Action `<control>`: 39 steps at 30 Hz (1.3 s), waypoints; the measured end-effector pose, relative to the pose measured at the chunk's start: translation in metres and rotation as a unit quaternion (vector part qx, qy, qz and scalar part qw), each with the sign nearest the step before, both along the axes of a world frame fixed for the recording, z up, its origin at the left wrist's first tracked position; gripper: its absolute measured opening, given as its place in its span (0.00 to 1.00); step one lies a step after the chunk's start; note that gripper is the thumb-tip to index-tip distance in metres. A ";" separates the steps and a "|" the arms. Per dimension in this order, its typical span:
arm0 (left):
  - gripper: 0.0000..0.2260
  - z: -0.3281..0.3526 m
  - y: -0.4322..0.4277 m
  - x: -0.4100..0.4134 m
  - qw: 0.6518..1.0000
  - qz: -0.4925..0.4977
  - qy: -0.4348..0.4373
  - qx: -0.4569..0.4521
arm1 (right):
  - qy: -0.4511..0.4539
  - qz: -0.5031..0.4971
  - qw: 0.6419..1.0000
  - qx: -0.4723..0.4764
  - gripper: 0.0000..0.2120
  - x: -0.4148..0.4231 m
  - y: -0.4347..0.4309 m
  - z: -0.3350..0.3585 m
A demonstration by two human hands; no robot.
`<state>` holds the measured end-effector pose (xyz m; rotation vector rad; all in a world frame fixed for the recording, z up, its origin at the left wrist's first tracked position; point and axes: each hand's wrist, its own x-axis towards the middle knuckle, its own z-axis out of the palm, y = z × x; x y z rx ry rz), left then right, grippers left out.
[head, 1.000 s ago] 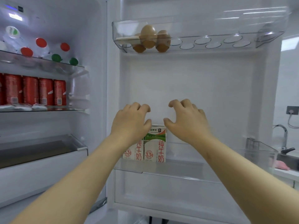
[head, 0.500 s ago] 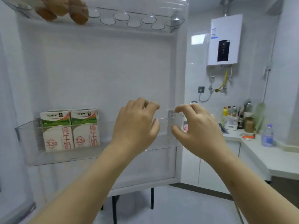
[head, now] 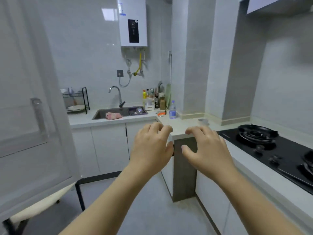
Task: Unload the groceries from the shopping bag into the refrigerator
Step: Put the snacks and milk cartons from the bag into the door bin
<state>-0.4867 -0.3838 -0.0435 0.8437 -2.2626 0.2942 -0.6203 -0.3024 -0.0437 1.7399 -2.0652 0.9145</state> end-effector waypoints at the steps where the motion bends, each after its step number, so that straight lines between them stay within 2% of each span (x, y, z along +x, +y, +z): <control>1: 0.13 -0.006 0.005 -0.021 1.000 -0.016 -0.004 0.011 | -0.005 -0.018 1.000 0.010 0.19 -0.019 0.010 -0.006; 8: 0.17 -0.050 0.051 -0.172 0.986 -0.150 -0.032 0.064 | -0.046 -0.138 0.987 0.062 0.18 -0.150 0.084 -0.052; 17: 0.15 -0.099 0.130 -0.325 0.946 -0.290 -0.065 0.129 | -0.099 -0.294 0.945 0.108 0.16 -0.263 0.182 -0.106; 21: 0.14 -0.118 0.169 -0.368 0.911 -0.368 -0.087 0.165 | -0.127 -0.356 0.918 0.123 0.16 -0.289 0.221 -0.126; 25: 0.14 -0.139 0.198 -0.410 0.849 -0.450 -0.087 0.263 | -0.158 -0.422 0.884 0.129 0.17 -0.311 0.259 -0.143; 28: 0.13 -0.152 0.215 -0.443 0.827 -0.491 -0.106 0.252 | -0.175 -0.480 0.851 0.121 0.18 -0.328 0.284 -0.153; 32: 0.14 -0.163 0.227 -0.494 0.810 -0.530 -0.122 0.221 | -0.150 -0.550 0.815 0.106 0.18 -0.359 0.302 -0.165; 37: 0.13 -0.180 0.221 -0.557 0.792 -0.556 -0.153 0.201 | -0.137 -0.571 0.800 0.124 0.21 -0.405 0.300 -0.182; 39: 0.11 -0.190 0.218 -0.577 0.783 -0.570 -0.149 0.198 | -0.141 -0.591 0.781 0.144 0.22 -0.420 0.299 -0.193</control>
